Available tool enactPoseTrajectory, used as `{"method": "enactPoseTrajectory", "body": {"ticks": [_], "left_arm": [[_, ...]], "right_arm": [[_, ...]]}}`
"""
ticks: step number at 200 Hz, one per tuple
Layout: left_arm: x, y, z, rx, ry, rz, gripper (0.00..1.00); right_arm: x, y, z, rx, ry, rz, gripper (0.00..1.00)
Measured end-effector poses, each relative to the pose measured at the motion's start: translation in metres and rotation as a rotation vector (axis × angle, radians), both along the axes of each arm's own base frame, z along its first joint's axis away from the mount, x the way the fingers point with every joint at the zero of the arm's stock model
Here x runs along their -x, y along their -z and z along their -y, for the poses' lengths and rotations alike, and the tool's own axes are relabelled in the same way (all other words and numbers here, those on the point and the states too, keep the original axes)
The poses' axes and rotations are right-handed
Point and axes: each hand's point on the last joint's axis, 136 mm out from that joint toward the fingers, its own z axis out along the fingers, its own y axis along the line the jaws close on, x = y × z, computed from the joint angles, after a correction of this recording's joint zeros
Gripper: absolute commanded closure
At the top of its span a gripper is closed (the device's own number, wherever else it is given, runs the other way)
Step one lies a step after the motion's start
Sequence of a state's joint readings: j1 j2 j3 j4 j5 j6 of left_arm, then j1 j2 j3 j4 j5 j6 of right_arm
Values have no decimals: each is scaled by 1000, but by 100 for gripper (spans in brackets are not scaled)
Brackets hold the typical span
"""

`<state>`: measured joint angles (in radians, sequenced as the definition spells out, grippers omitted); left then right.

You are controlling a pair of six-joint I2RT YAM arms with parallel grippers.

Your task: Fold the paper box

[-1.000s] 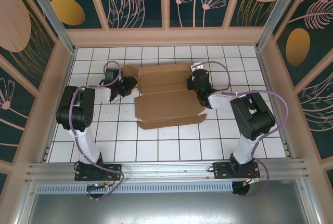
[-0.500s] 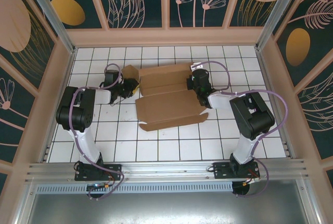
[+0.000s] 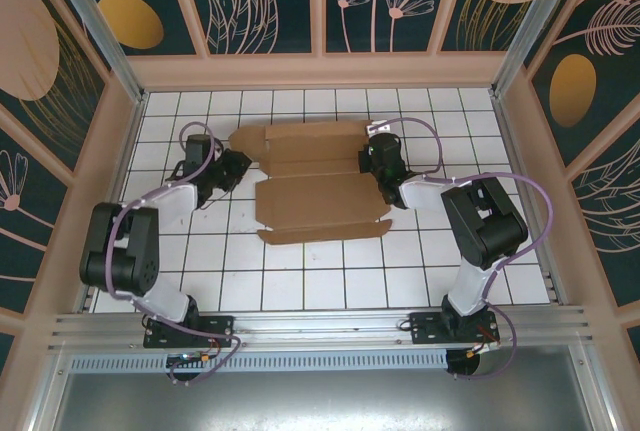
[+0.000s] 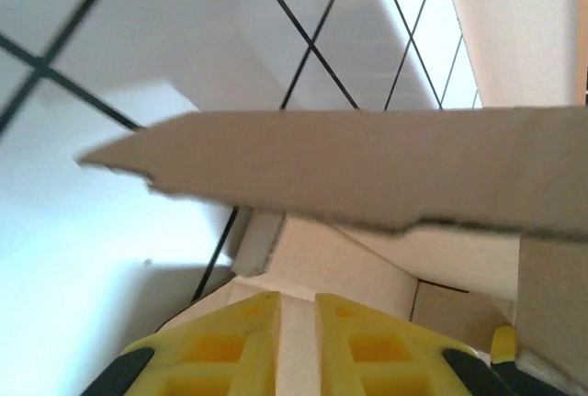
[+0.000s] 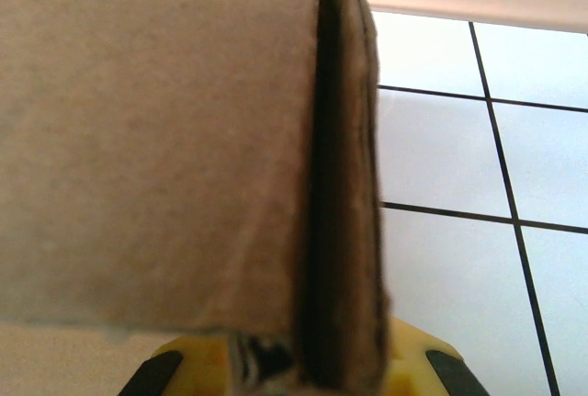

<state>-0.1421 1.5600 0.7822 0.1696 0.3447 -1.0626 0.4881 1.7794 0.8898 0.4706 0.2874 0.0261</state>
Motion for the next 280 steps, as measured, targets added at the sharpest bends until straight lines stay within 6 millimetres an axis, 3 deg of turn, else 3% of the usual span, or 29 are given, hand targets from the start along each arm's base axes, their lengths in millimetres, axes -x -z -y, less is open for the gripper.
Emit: {"method": "enactPoseTrajectory", "body": {"ticks": [50, 97, 157, 188, 230, 280], "left_arm": [[20, -15, -15, -220, 31, 50, 100], [17, -40, 39, -441, 246, 155, 100], [22, 14, 36, -511, 317, 4, 100], [19, 20, 37, -516, 321, -19, 100], [-10, 15, 33, -482, 275, -13, 100], [-23, 48, 9, -436, 216, -108, 100]], "right_arm": [[0, 0, 1, -3, 3, -1, 100], [0, 0, 1, -3, 3, -1, 100], [0, 0, 1, -3, 3, -1, 100], [0, 0, 1, -3, 3, -1, 100], [0, 0, 1, -3, 3, -1, 100], [0, 0, 1, -3, 2, -1, 100]]}}
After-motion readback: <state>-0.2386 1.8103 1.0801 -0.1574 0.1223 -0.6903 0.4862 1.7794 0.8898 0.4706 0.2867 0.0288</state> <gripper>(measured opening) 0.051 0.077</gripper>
